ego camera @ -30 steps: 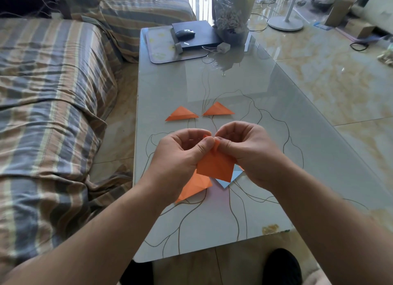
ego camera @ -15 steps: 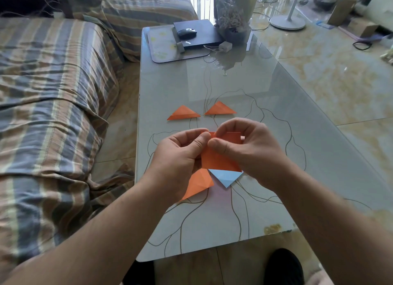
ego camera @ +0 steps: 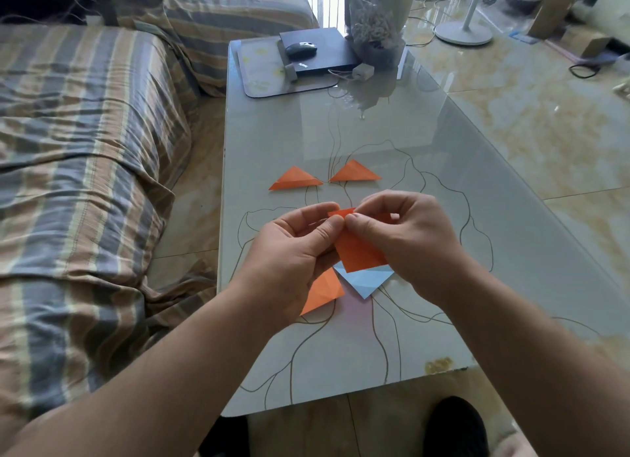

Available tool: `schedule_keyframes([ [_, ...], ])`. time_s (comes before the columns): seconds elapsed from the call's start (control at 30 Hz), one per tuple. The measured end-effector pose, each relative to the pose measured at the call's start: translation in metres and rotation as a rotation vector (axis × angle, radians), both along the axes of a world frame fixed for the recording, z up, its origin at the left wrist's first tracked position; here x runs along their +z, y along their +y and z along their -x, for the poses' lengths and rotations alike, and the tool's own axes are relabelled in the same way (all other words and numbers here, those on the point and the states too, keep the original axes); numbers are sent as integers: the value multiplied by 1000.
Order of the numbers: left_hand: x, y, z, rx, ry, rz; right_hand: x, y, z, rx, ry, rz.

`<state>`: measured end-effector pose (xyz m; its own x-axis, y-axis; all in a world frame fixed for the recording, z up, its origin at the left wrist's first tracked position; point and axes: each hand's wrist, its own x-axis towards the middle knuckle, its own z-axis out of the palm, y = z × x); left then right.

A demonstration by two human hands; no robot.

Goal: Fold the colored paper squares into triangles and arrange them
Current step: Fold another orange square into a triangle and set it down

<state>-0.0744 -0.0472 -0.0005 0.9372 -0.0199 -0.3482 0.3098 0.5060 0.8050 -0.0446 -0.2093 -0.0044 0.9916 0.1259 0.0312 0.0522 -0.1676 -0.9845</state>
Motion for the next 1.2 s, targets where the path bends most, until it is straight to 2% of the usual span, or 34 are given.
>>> schedule_keyframes([
  [0.13, -2, 0, 1, 10, -81, -76, 2, 1, 0, -7, 58, -102],
  [0.33, -2, -2, 2, 49, -67, -102, 1, 4, 3, -39, 69, -112],
  [0.6, 2, -4, 2, 62, 83, 70, 3, 9, 7, -60, 41, -132],
  [0.8, 4, -4, 2, 59, 142, 105, 3, 4, 6, -53, -16, -52],
  [0.93, 2, -3, 2, 66, 95, 21, 6, -2, 3, 27, 72, -110],
  [1.2, -1, -2, 2, 122, 52, -19, 7, -3, 1, 26, 237, -211],
])
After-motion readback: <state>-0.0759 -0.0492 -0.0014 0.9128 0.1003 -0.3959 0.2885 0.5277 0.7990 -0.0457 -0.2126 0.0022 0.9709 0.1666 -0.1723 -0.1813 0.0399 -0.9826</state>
